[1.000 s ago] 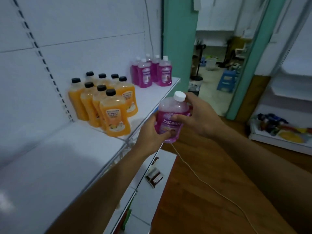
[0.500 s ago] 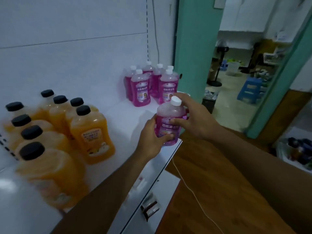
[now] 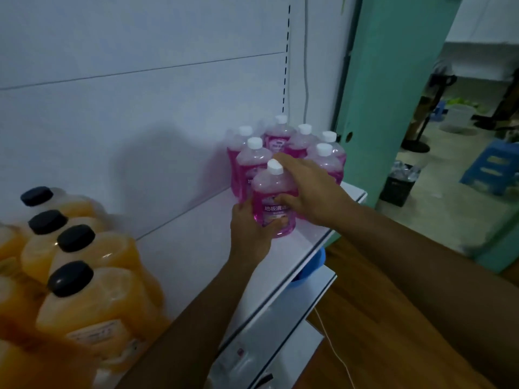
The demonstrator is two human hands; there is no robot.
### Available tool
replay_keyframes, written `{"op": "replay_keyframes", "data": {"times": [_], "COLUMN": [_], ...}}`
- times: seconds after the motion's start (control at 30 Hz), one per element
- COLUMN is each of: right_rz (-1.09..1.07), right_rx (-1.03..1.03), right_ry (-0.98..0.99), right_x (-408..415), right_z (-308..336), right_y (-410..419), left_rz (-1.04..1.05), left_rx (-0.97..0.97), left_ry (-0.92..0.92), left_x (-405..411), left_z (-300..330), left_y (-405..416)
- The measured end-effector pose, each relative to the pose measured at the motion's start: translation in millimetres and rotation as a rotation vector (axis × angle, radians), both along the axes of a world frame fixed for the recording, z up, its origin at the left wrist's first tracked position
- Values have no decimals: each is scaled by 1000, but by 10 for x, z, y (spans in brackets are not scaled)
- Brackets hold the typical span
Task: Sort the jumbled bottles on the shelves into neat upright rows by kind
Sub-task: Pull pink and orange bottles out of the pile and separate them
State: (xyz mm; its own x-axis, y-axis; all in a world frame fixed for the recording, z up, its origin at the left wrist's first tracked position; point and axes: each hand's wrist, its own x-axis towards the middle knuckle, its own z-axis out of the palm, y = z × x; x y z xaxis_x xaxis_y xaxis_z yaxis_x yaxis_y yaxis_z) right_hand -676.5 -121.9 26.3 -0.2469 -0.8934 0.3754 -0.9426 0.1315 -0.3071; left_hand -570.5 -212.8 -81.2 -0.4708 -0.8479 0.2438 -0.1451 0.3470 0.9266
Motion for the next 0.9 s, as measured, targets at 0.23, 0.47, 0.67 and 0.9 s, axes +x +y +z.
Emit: {"op": "replay_keyframes", "data": {"times": [0.23, 0.47, 0.67, 0.9], "right_rz": [-39, -22, 117, 365], "right_rx": [68, 31, -69, -121], "right_ry": [139, 234, 296, 202], "right_x": [-160, -133, 144, 901], "right_z": [83, 73, -17, -56], "right_y": [-297, -267, -16, 379], "left_rz": [31, 65, 112, 147], "left_rx": [124, -21, -99, -153], "left_ry": [125, -56, -460, -521], "left_x": [-282, -153, 368, 1177], "left_z": [-89, -46, -22, -120], "left_y": [-238, -187, 297, 1041]}}
